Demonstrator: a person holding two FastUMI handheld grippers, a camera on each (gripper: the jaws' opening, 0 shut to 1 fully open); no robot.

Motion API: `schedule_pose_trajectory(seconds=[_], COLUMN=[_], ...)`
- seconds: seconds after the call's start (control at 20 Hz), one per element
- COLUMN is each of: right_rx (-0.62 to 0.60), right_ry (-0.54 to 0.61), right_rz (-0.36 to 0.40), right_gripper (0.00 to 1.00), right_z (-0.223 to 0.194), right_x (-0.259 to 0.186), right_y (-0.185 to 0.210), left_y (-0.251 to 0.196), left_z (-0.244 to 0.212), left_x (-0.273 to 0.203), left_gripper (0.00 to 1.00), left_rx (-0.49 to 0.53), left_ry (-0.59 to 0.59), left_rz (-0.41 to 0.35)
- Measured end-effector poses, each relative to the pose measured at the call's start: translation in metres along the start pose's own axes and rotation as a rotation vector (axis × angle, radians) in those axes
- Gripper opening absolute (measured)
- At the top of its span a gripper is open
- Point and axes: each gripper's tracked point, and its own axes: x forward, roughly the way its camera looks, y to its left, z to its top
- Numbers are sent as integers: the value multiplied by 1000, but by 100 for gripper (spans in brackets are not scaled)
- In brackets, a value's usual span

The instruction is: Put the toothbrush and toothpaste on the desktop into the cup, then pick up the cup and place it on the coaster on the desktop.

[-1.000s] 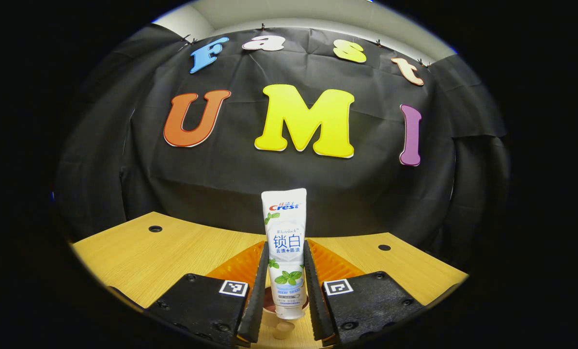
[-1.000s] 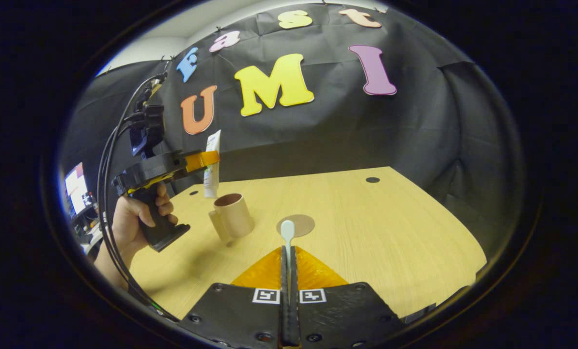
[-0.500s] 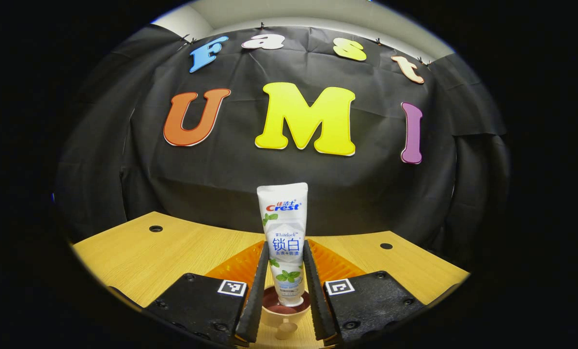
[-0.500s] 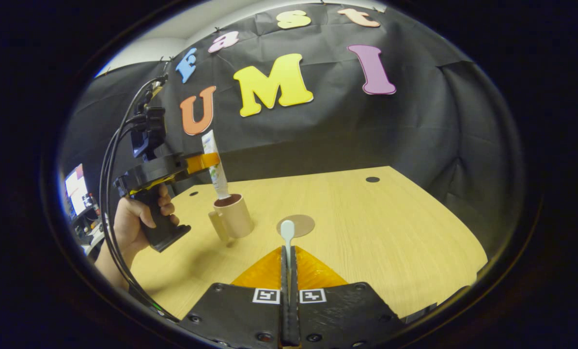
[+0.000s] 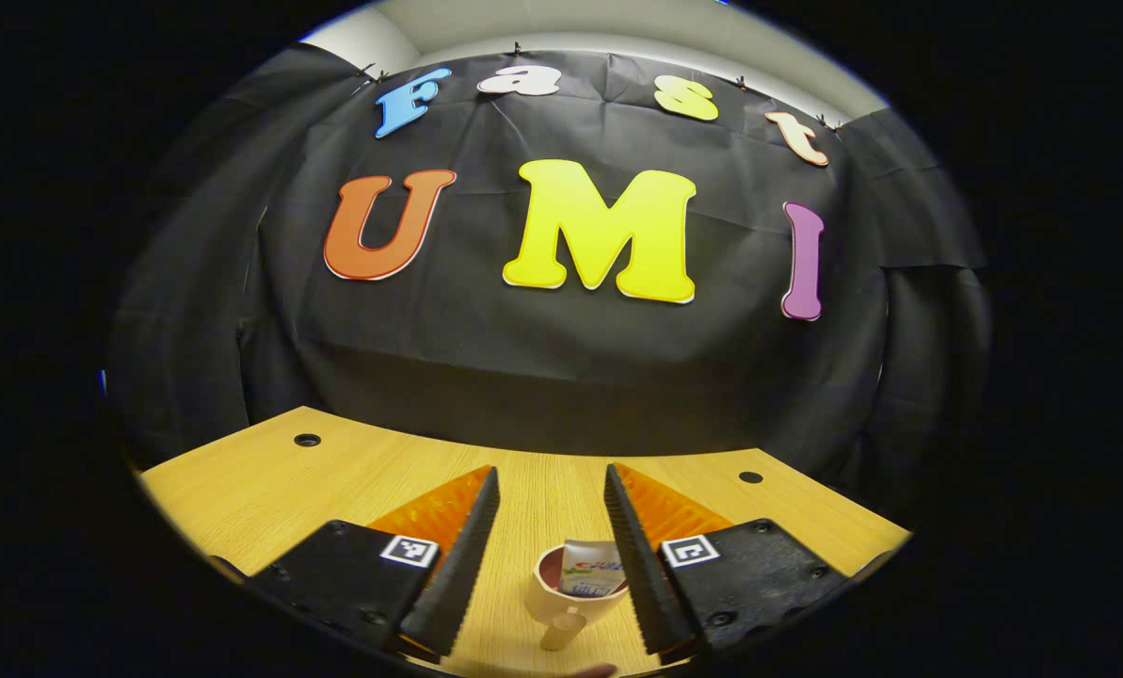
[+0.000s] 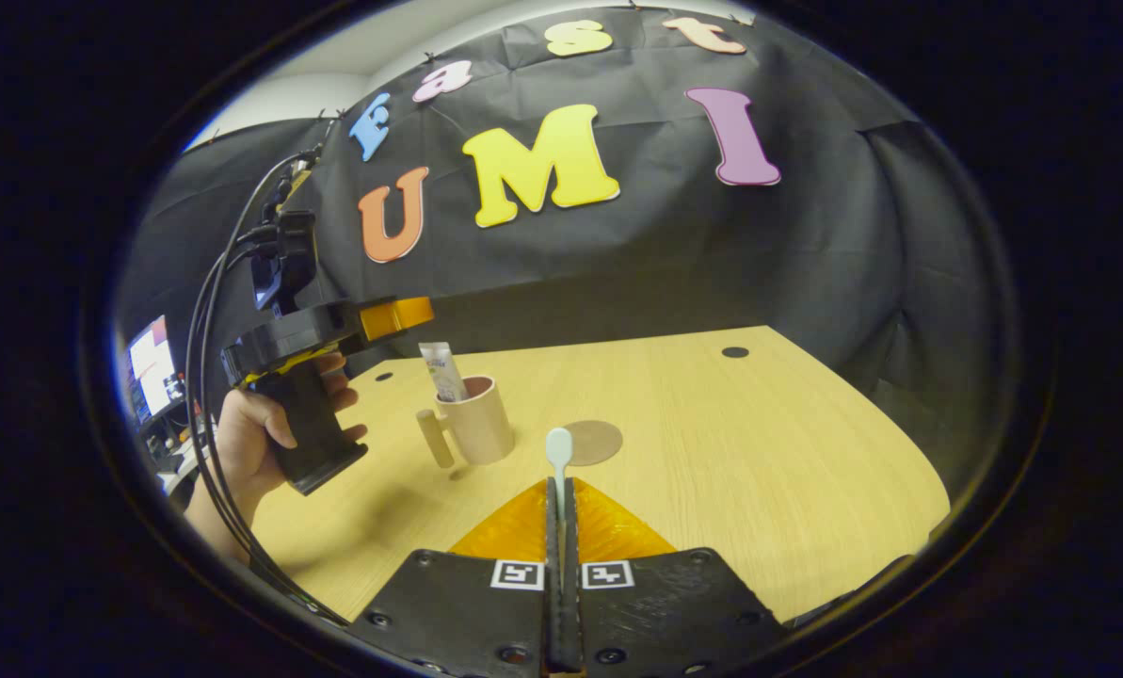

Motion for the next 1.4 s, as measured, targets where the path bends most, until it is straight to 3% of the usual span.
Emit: schedule_pose_trajectory(seconds=[0.1, 0.15, 0.55, 0.85, 1.05, 1.4], right_rx=[-33, -50, -194, -167, -131, -123], right_ry=[-41, -62, -264, -365, -361, -326], right_rz=[16, 28, 161, 265, 279, 275], right_gripper=[0, 0, 0, 0, 0, 0], right_z=[17, 29, 126, 175, 174, 160], right_x=[2, 5, 59, 119, 153, 169], right_y=[7, 13, 79, 119, 131, 136], left_y=[9, 13, 48, 82, 102, 114], left_z=[4, 9, 10, -12, -22, -26], left_x=[-8, -13, -63, -97, -111, -112], left_gripper=[94, 98, 98, 98, 98, 98], left_rx=[-7, -10, 6, 74, 50, 37], left_ry=[-6, -16, -29, -8, 17, 35], left_rz=[19, 23, 74, 152, 190, 218])
